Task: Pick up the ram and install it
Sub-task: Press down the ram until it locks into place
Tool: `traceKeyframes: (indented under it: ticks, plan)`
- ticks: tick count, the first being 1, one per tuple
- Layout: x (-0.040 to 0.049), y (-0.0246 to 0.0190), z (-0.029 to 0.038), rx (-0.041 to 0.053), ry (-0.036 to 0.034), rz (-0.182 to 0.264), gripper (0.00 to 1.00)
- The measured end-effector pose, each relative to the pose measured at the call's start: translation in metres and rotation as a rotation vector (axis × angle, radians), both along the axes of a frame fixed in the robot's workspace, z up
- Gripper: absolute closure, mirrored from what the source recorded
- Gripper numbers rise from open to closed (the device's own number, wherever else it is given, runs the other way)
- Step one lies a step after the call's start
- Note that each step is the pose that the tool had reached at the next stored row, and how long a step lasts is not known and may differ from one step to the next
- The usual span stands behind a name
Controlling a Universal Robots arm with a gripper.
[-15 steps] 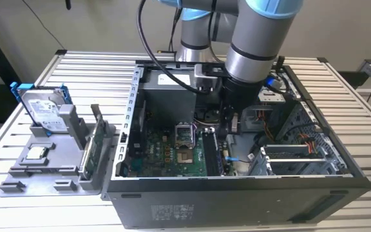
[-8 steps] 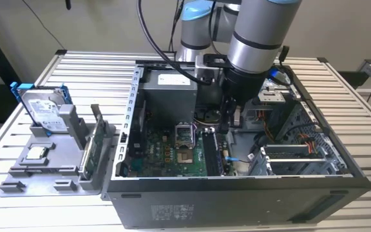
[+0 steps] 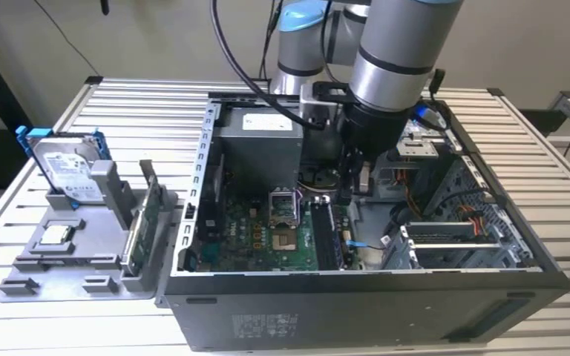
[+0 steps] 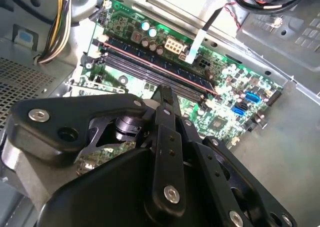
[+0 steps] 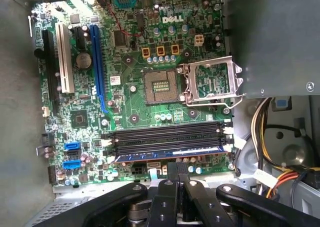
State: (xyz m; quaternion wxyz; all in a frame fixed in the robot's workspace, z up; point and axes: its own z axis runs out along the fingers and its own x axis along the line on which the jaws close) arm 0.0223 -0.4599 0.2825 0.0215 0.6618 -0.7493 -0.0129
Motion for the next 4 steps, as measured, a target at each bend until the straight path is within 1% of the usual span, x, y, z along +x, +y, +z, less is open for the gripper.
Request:
traceKeyframes:
  ticks: [4]
  plan:
    - [0.0000,0.0000,0.0008,0.0000,0.0000,0.000,0.89]
